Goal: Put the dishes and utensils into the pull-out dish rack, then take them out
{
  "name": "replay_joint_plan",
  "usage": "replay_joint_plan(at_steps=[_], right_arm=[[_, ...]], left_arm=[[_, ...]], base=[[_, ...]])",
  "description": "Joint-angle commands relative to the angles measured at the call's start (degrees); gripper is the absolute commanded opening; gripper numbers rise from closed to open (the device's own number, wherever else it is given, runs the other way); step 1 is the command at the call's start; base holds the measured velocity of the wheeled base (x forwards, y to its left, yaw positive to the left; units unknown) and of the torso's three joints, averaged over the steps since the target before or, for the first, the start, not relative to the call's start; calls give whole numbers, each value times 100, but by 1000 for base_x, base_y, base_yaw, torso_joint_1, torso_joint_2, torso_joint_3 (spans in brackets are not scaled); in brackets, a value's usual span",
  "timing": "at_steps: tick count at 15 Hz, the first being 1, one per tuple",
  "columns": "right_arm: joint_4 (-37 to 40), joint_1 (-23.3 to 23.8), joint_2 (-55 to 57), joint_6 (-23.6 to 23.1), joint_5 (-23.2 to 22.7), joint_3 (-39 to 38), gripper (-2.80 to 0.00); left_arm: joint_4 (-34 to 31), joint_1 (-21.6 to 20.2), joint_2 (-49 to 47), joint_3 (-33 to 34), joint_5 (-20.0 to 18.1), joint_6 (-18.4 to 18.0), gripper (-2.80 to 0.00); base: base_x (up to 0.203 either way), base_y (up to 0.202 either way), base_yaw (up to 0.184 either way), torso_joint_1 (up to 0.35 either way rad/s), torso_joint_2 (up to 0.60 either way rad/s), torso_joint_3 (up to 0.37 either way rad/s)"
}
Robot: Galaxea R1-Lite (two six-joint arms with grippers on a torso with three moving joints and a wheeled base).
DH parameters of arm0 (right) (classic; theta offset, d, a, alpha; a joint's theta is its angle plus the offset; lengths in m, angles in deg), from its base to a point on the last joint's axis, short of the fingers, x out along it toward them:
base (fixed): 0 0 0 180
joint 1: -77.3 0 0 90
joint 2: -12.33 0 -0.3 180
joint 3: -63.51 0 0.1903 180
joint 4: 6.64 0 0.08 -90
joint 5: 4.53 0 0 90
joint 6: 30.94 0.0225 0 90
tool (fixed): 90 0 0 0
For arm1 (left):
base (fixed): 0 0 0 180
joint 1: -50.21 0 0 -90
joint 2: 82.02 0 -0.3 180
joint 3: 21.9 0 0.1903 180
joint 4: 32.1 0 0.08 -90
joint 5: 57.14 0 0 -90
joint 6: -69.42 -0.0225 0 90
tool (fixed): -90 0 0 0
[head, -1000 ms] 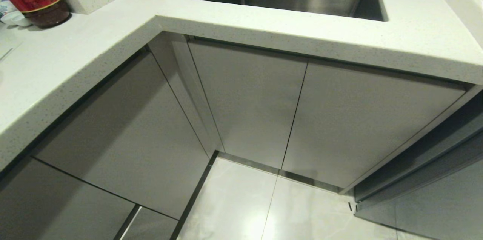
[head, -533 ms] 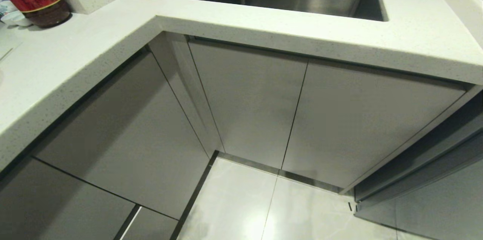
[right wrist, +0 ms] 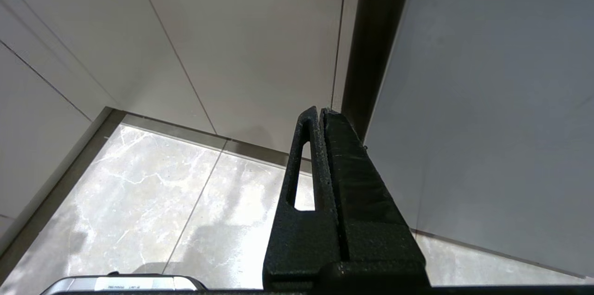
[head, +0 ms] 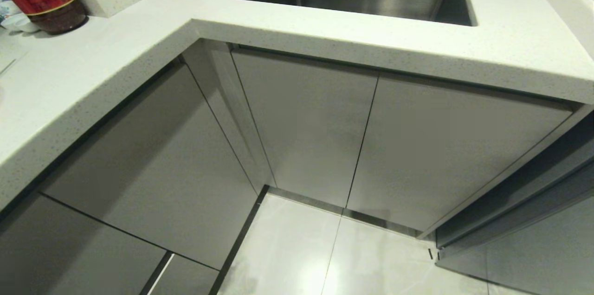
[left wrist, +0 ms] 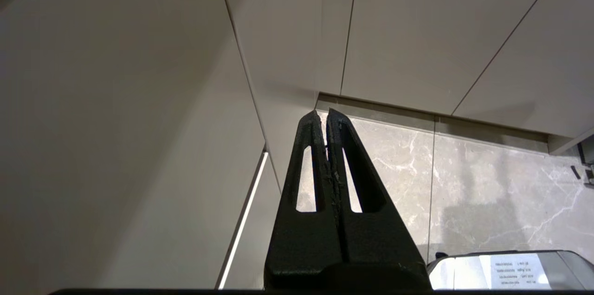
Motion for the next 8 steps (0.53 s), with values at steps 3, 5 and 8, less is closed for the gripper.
replay_joint_plan(at_steps=[3, 5, 8], right_arm=[[-5, -1, 5, 0, 1, -150, -280], [-5, -1, 5, 0, 1, -150, -280], [-5, -1, 5, 0, -3, -149, -280]], left_arm=[[-2, 3, -16, 49, -1, 90, -280], [-2, 0, -16, 49, -1, 75, -280], [1, -6, -16, 44, -1, 105, -280]], base=[[0, 0, 0, 0, 0, 0], [0, 0, 0, 0, 0, 0], [0, 0, 0, 0, 0, 0]])
